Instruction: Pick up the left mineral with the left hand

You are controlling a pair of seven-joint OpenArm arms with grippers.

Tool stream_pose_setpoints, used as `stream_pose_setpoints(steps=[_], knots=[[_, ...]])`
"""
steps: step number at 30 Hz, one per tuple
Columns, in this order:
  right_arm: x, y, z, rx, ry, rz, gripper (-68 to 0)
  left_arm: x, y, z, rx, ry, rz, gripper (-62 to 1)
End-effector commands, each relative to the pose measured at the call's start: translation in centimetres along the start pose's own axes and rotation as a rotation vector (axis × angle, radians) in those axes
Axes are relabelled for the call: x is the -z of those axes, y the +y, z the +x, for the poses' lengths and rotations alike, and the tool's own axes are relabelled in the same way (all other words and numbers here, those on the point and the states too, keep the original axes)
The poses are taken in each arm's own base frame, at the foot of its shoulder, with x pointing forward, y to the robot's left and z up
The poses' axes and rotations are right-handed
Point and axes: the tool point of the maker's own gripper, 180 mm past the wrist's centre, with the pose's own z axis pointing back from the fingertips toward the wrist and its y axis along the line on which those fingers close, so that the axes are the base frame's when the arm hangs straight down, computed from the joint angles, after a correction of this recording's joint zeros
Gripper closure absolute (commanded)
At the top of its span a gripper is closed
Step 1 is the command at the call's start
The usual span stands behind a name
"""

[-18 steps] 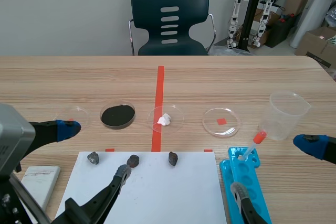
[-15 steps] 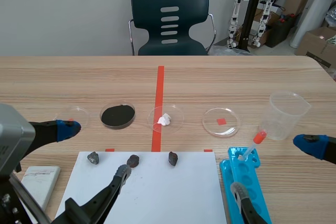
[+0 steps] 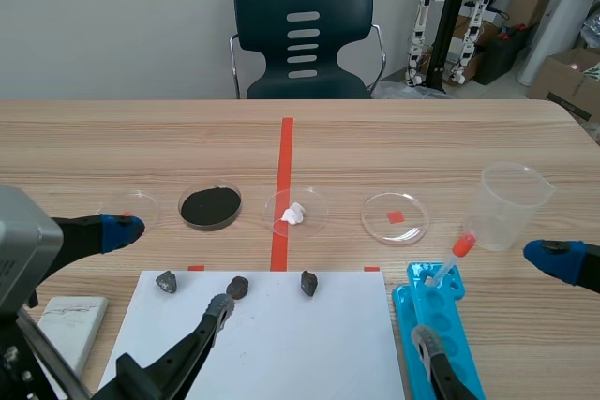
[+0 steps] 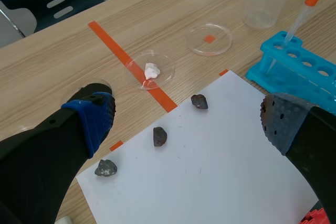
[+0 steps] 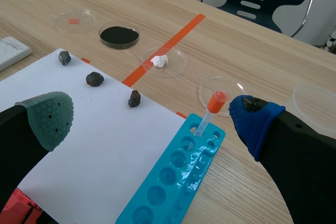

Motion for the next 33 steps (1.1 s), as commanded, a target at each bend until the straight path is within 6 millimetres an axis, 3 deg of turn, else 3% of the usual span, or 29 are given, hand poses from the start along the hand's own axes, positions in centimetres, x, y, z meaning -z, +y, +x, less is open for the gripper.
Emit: stream_pose_setpoints(steps=[1, 14, 23, 29, 33], knots=[[0.1, -0.3, 0.7, -0.007, -0.026, -0.004, -62.3, 0.1, 0.2, 0.7, -0.001, -0.027, 0.010, -58.1], [0.1, -0.3, 0.7, -0.007, -0.026, -0.004, -62.3, 0.1, 0.4, 0.3, -0.034, -0.005, 0.019, -58.1], [0.1, -0.3, 0.7, -0.007, -0.026, -0.004, -62.3, 0.9, 1.4, -3.8, -0.063, 0.243, 0.089, -58.2], [0.1, -0.3, 0.7, -0.007, -0.026, -0.004, -62.3, 1.6, 4.0, -6.4, -0.089, 0.452, 0.199, -58.1], [0.1, -0.3, 0.7, -0.007, -0.026, -0.004, -62.3, 2.5, 5.1, -6.6, -0.125, 0.502, 0.252, -58.1]])
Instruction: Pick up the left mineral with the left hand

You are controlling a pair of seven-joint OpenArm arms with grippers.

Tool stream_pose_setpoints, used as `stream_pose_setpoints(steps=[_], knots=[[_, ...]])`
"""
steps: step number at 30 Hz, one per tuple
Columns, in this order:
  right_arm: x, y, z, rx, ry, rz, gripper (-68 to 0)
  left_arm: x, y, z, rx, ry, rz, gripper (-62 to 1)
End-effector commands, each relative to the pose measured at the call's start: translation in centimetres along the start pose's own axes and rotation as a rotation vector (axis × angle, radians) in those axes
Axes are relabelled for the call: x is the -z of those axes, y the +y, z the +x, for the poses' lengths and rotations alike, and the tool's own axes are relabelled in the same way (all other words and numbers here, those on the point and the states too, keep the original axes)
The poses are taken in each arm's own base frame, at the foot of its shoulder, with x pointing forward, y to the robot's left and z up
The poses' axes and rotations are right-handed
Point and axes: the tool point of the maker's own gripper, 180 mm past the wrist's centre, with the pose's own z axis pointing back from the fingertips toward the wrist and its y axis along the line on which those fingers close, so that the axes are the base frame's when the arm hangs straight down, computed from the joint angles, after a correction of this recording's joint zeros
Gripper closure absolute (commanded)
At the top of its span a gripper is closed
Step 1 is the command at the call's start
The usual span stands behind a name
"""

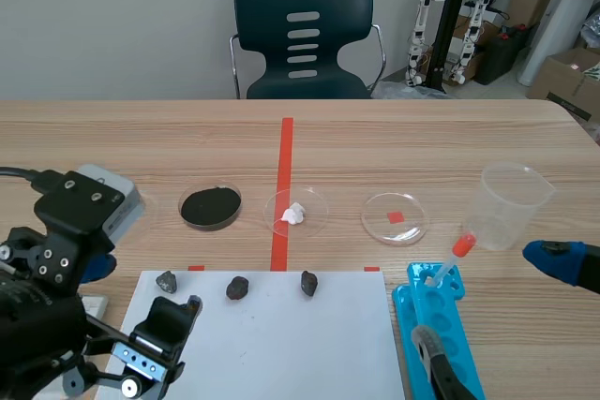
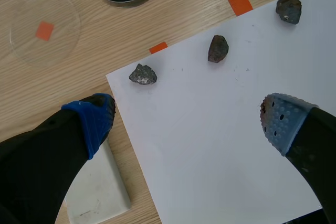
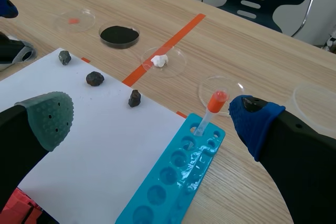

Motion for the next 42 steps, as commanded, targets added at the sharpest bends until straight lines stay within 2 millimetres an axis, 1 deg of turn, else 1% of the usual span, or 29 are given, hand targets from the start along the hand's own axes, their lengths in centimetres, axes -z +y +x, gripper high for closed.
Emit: stream_pose_setpoints(steps=[1, 5, 12, 19, 22, 25, 28, 35, 42], knots=[[0.1, -0.3, 0.7, -0.007, -0.026, -0.004, -62.3, 0.4, 0.3, 0.7, -0.020, -0.009, 0.015, -58.1], [0.1, -0.3, 0.7, -0.007, -0.026, -0.004, -62.3, 1.7, 1.4, 0.5, -0.060, 0.053, 0.063, -58.1], [0.1, -0.3, 0.7, -0.007, -0.026, -0.004, -62.3, 3.9, 2.5, -0.1, -0.111, 0.173, 0.093, -58.1], [0.1, -0.3, 0.7, -0.007, -0.026, -0.004, -62.3, 5.6, 3.6, -1.4, -0.190, 0.309, 0.141, -58.1], [0.1, -0.3, 0.7, -0.007, -0.026, -0.004, -62.3, 6.3, 3.3, -1.5, -0.206, 0.337, 0.137, -58.1], [0.1, -0.3, 0.7, -0.007, -0.026, -0.004, -62.3, 6.9, 2.5, -1.7, -0.236, 0.367, 0.112, -58.1], [0.1, -0.3, 0.7, -0.007, -0.026, -0.004, -62.3, 7.2, 2.3, -1.8, -0.245, 0.396, 0.123, -58.1], [0.1, -0.3, 0.7, -0.007, -0.026, -0.004, -62.3, 8.2, 2.4, -1.3, -0.254, 0.420, 0.146, -58.1], [0.1, -0.3, 0.7, -0.007, -0.026, -0.004, -62.3, 9.5, 2.5, -2.2, -0.278, 0.473, 0.157, -58.0]])
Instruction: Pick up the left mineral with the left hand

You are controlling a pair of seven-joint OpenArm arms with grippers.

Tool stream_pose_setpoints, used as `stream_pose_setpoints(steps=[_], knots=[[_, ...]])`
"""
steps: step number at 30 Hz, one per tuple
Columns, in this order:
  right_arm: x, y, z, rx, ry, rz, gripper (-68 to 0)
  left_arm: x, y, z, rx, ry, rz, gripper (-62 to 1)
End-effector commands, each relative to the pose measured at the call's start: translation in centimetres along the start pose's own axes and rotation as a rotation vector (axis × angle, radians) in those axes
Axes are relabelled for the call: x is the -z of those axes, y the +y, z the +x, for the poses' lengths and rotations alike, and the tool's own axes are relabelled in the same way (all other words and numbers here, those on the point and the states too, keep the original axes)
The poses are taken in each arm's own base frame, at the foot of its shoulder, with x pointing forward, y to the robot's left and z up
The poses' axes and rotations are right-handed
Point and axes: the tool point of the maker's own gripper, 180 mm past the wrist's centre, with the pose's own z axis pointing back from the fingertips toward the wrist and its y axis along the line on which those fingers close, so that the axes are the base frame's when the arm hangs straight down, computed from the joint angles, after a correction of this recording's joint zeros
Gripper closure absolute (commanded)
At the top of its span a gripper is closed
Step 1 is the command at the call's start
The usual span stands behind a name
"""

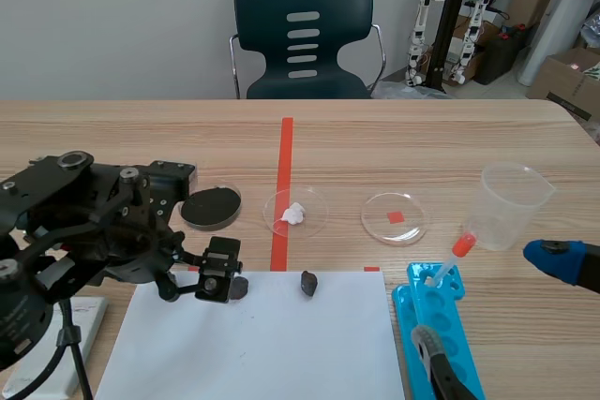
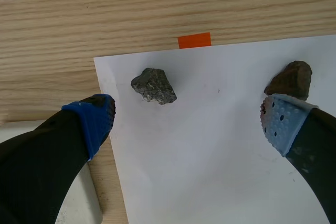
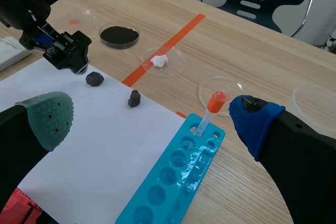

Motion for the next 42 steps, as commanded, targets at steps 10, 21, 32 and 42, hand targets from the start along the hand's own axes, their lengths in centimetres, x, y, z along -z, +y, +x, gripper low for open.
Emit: stream_pose_setpoints(steps=[10, 21, 32, 42], knots=[[0.1, -0.3, 0.7, -0.007, -0.026, -0.004, -62.3, 0.4, 0.1, 1.3, -0.021, -0.015, -0.003, -50.3], [0.1, -0.3, 0.7, -0.007, -0.026, -0.004, -62.3, 1.4, 0.7, 1.0, -0.049, 0.001, -0.004, -50.1], [0.1, -0.3, 0.7, -0.007, -0.026, -0.004, -62.3, 1.4, 2.6, 1.2, -0.075, 0.001, 0.010, -48.8], [0.1, -0.3, 0.7, -0.007, -0.026, -0.004, -62.3, 1.7, 2.4, 0.5, -0.060, 0.018, -0.003, -48.8]])
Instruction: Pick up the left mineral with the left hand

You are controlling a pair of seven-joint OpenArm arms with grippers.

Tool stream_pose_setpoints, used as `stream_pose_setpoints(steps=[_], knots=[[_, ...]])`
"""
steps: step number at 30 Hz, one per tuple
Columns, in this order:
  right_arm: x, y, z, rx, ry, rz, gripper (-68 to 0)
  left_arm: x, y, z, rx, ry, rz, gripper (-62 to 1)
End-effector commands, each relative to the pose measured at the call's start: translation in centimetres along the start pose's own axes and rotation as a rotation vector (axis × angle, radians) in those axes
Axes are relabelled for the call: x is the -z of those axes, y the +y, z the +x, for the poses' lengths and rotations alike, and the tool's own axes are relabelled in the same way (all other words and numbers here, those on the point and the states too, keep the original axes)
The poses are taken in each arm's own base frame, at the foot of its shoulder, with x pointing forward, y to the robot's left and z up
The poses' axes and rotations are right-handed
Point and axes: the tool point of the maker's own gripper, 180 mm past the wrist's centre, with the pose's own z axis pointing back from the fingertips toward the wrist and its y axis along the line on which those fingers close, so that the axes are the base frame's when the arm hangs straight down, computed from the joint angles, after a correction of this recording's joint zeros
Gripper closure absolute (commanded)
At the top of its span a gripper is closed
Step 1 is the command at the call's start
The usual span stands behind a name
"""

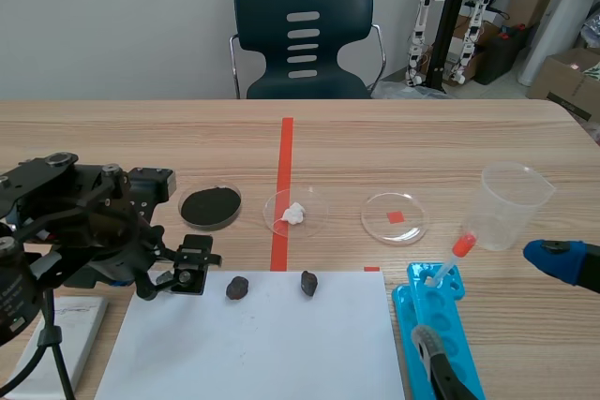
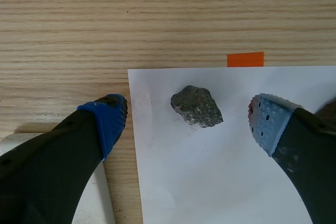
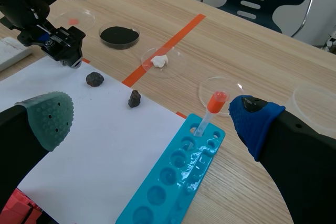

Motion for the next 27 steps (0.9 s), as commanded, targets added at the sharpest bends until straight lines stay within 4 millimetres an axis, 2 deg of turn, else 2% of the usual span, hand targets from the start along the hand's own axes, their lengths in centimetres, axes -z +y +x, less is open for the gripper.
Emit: stream_pose_setpoints(steps=[1, 9, 22, 27], knots=[[0.06, -0.26, 0.69, -0.007, -0.026, -0.004, -62.3, -0.03, -0.05, 0.21, 0.006, -0.006, -0.006, -48.8], [0.06, -0.26, 0.69, -0.007, -0.026, -0.004, -62.3, 0.43, -0.20, -0.01, 0.008, -0.006, -0.009, -47.9], [0.06, -0.26, 0.69, -0.007, -0.026, -0.004, -62.3, 0.39, -0.13, 0.15, 0.009, -0.010, -0.005, -30.2], [0.06, -0.26, 0.69, -0.007, -0.026, -0.004, -62.3, 0.39, -0.13, 0.14, 0.009, -0.009, -0.005, -21.2]])
